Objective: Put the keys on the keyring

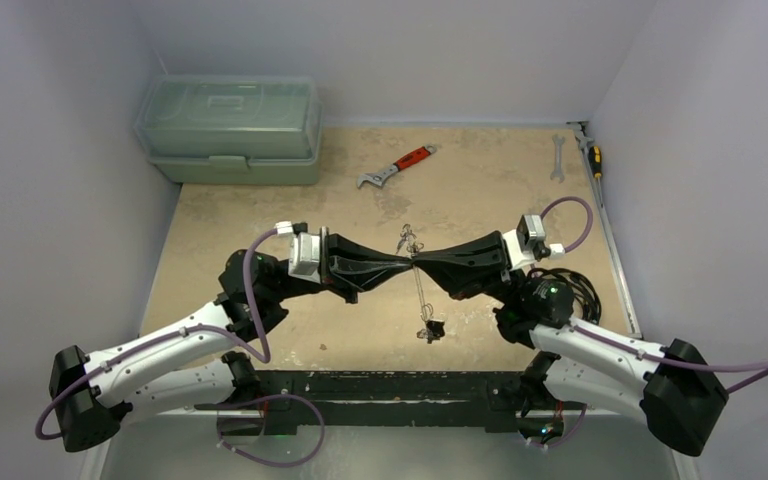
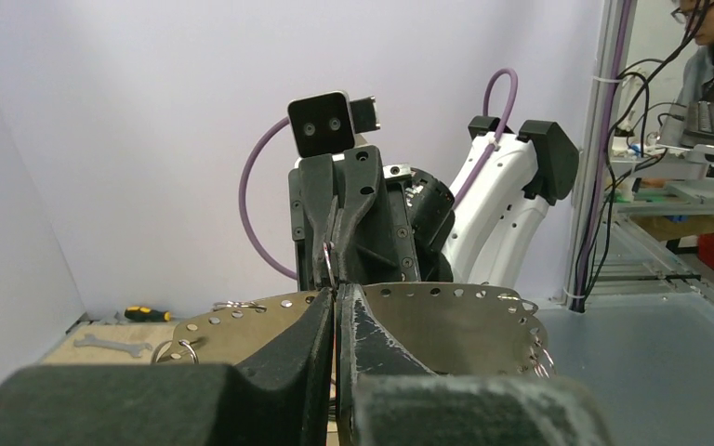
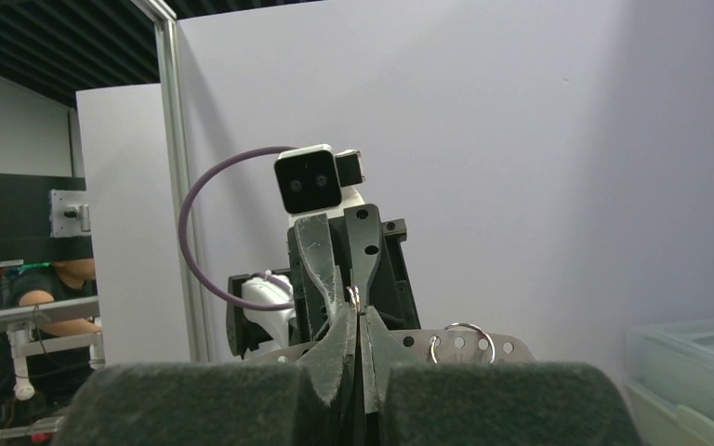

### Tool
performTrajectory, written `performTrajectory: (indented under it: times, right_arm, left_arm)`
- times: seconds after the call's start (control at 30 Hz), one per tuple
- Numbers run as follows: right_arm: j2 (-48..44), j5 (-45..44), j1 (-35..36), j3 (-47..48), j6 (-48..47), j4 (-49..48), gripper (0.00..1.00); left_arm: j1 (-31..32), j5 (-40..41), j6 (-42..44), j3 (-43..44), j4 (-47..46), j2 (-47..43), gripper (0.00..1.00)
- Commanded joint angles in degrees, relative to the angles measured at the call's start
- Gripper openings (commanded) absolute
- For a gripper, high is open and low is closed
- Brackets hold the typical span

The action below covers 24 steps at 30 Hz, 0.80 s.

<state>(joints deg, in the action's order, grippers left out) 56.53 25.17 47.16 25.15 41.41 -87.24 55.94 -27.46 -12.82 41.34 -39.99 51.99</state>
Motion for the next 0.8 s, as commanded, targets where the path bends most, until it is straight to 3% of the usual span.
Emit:
performTrajectory:
  times: [0.0,0.77]
  right_arm:
    - [-1.2,1.0,0.3,2.3,1.1,-18.4,0.00]
    - [-1.1,0.8,0.3,1.1,0.7,-18.5,0.00]
  left_arm:
    - [0.1,-0.3,-0.6,1.3,-2.4,1.3,0.00]
    - [0.1,1.3,0.3,2.9,3.1,0.1,0.00]
